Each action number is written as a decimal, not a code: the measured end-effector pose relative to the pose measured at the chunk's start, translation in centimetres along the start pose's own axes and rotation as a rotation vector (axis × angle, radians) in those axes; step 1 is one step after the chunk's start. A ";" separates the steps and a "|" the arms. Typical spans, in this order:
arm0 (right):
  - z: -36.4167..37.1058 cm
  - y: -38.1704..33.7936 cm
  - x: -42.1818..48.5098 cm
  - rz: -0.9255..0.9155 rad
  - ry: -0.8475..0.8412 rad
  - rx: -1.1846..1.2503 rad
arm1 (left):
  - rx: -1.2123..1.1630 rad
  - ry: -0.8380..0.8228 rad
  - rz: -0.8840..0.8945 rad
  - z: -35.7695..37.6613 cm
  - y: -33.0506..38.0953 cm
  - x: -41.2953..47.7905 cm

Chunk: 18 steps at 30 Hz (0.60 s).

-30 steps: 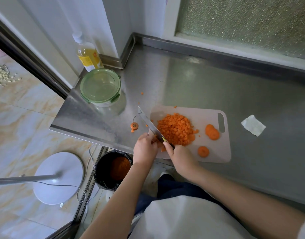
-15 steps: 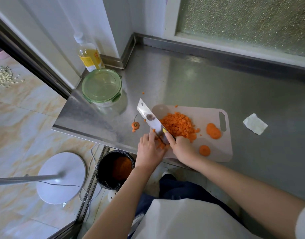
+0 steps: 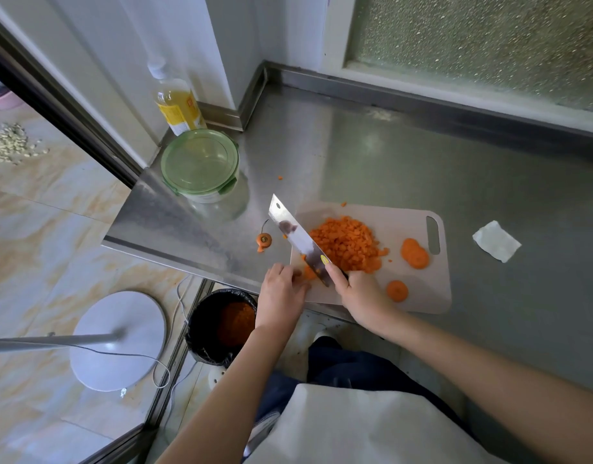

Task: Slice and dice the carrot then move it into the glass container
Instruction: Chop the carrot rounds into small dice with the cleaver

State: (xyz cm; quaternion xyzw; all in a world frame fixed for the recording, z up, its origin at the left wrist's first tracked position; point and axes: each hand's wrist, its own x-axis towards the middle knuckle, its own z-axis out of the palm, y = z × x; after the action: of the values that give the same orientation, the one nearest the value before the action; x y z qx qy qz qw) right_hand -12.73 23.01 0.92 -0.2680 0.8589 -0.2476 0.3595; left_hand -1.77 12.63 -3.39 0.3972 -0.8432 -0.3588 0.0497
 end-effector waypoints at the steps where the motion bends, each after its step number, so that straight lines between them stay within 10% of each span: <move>1: 0.1 0.0 -0.1 -0.008 -0.009 -0.007 | -0.009 0.000 -0.009 0.0 0.1 0.1; 18: 1.8 -0.6 1.5 -0.026 0.041 -0.209 | 0.026 0.013 0.051 -0.2 0.3 0.2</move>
State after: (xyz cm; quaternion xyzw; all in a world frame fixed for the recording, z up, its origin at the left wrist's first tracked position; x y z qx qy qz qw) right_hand -12.09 21.24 -0.59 -0.3101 0.8837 -0.1668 0.3085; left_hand -2.00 12.49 -3.13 0.3784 -0.8573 -0.3440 0.0592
